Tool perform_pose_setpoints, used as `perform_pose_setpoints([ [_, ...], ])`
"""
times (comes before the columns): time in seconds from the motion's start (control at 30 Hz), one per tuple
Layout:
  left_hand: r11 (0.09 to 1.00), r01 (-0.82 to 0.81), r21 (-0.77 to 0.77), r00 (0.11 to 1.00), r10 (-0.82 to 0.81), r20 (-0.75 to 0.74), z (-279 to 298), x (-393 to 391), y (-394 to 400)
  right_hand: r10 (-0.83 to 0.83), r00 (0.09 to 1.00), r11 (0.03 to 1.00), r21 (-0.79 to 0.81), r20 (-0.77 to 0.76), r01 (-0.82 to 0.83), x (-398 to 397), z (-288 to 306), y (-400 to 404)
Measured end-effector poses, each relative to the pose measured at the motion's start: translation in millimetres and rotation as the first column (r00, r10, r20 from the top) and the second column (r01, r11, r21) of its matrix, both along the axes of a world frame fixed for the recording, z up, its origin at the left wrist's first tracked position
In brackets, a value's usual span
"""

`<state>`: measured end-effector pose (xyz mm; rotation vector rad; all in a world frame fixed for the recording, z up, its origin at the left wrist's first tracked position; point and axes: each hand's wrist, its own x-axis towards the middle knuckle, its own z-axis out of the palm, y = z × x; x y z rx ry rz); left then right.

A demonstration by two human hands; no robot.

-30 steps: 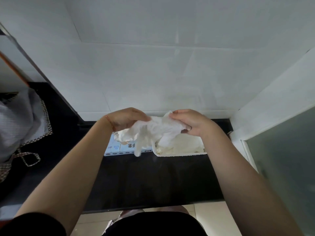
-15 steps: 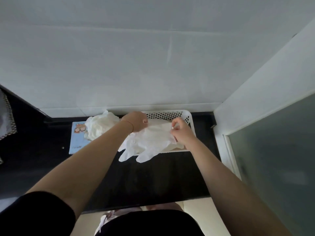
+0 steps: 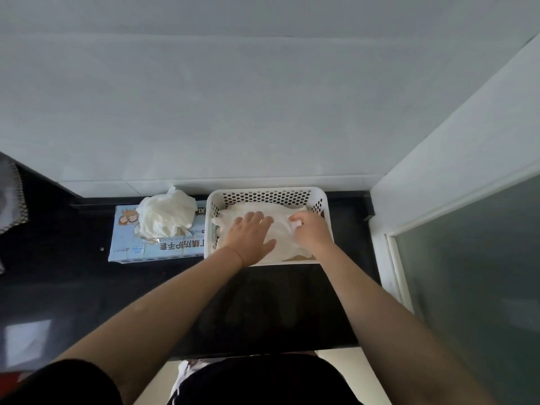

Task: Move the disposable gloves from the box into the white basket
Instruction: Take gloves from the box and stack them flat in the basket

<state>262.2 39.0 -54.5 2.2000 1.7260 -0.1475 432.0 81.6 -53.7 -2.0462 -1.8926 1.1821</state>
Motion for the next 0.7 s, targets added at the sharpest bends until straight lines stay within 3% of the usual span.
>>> perform_pose_setpoints([
  [0.23,0.991,-0.114,-0.073,0.993,0.114,0.005,-17,-22,-8,0.013,1.0,0.999,0.052,0.02,-0.014,2,4,4],
  [0.37,0.995,-0.067,-0.075,0.997,0.065,-0.028,-20,-30,-1,0.119,0.977,0.986,0.092,0.175,-0.137,2,10,2],
  [0.5,0.99,-0.011,-0.144,0.999,0.006,-0.032,-20,-31,6,0.269,0.896,0.94,0.105,0.354,-0.323,0,10,1],
  [0.6,0.999,-0.048,-0.021,0.998,0.049,0.037,-13,-27,3,0.299,0.868,0.931,0.08,0.397,-0.357,0,10,2],
  [0.7,0.994,-0.103,0.039,0.992,0.105,-0.063,-7,-24,2,0.325,0.844,0.927,0.033,0.427,-0.374,-2,12,2],
])
